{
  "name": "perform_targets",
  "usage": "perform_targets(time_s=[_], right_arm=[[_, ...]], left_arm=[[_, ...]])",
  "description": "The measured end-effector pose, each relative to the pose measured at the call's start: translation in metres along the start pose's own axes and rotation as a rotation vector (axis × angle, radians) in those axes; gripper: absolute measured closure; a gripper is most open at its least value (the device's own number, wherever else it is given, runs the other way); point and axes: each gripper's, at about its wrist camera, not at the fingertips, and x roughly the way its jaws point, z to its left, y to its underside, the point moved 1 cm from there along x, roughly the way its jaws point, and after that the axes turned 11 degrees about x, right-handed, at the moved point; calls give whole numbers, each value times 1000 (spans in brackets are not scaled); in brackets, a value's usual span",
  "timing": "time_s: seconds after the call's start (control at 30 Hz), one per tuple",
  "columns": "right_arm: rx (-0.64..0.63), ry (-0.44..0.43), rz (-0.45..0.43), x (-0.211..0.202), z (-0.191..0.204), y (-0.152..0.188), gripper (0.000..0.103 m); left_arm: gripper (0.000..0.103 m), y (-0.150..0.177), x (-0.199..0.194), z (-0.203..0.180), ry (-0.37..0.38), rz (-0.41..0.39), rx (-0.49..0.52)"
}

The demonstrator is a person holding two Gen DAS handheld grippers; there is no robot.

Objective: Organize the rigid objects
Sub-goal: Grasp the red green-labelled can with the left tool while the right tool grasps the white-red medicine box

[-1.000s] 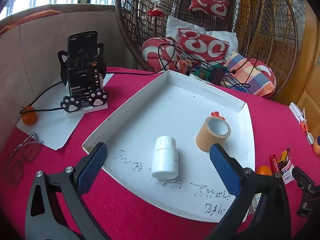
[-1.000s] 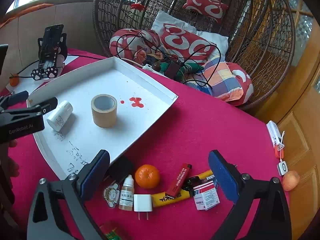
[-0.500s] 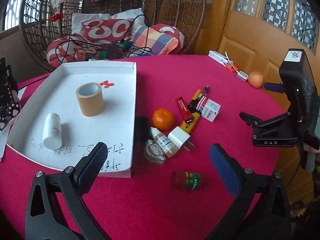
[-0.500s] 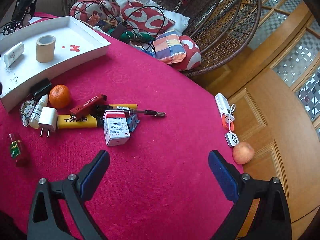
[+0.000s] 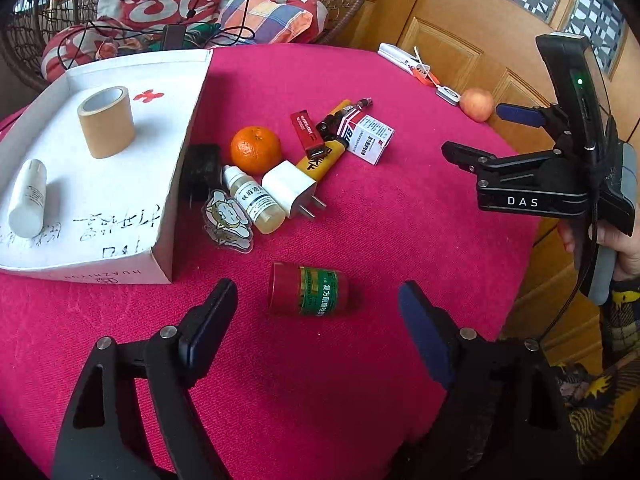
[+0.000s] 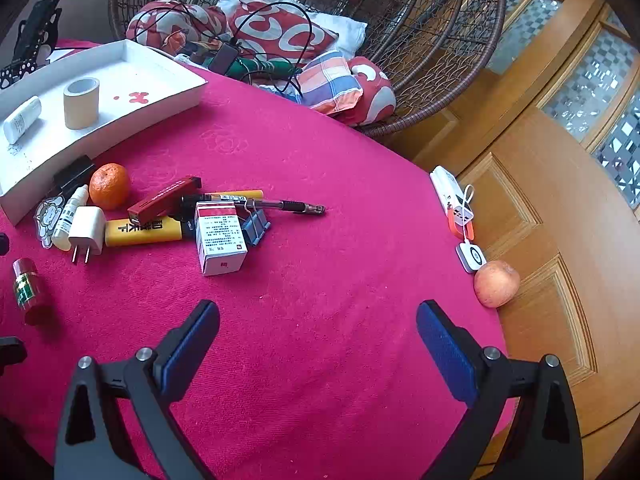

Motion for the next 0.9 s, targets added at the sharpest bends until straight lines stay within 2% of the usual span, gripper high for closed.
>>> perform_targets(time_s=[0.17,0.37,0.43,0.5,0.67,0.7,0.73,0.77,0.8,0.83,0.9], right_arm=[[83,-48,11,7,-12,1,4],[269,-283,6,17,-34,0,4],[284,-359,-11,22,-34,2,0],[302,-436,-4,28,-32,1,0],[280,-480,5,45,-16,-7,1],[276,-492,5,47,-12,-8,4],[275,-505,9,50,-9,-10,17],[272,-511,27,56,-6,-12,36],[269,-519,51,62,-2,-14,44],[267,-535,68,67,1,-15,48],[255,-554,92,74,9,-15,48]], left_arm=[[20,3,2,-3,5,16,15],[20,-4,14,-5,-45,40,57],[46,-3,19,-3,-68,61,63],[60,-1,20,-5,-124,61,95],[61,2,18,-2,-133,54,83],[62,2,18,-1,-130,52,78],[62,2,17,0,-129,50,76],[62,2,18,-1,-129,48,75],[62,2,18,-1,-130,46,75],[62,2,18,-1,-129,44,74],[62,2,17,0,-124,40,67]])
